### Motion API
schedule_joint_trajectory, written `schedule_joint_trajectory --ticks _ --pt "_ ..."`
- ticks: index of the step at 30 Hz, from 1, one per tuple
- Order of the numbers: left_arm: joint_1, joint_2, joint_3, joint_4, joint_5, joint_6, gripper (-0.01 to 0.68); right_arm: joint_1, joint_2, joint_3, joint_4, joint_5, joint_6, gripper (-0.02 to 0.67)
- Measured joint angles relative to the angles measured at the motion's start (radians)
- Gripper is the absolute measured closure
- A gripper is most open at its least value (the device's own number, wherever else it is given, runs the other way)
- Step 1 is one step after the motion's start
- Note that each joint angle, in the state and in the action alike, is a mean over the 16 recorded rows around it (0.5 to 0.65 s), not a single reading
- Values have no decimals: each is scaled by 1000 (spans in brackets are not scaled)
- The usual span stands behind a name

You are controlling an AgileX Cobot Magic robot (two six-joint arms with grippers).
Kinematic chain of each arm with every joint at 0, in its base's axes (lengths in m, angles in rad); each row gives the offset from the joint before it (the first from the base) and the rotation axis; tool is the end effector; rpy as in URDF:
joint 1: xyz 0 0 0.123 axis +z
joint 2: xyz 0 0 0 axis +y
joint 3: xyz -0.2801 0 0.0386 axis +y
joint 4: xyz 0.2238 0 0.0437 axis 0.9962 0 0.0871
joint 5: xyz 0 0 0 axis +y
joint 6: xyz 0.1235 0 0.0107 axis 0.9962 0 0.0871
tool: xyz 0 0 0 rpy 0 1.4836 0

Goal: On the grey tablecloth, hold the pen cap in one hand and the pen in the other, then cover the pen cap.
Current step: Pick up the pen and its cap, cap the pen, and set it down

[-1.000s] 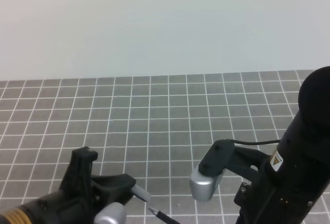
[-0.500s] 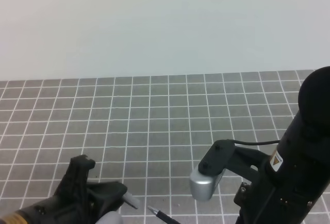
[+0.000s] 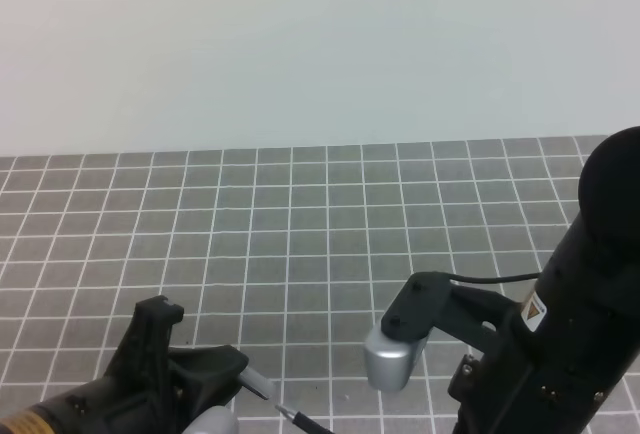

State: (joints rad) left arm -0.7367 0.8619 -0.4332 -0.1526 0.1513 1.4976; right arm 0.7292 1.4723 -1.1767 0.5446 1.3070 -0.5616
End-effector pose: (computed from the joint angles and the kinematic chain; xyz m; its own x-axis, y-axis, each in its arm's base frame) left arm 0.1299 -0.1216 0.2489 0.5918 0.7792 -0.2065 0.4931 -0.1474 0.8574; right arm 0.1436 0.2115 0.2753 -0.4405 -0.8511 -0.2856 -0.8560 0.3024 0.4192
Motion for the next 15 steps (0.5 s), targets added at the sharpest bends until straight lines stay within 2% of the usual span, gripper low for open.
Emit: schedule_joint_trajectory --ticks 15 --pt "-1 1 0 0 -1 14 597 0 0 0 15 -14 -12 652"
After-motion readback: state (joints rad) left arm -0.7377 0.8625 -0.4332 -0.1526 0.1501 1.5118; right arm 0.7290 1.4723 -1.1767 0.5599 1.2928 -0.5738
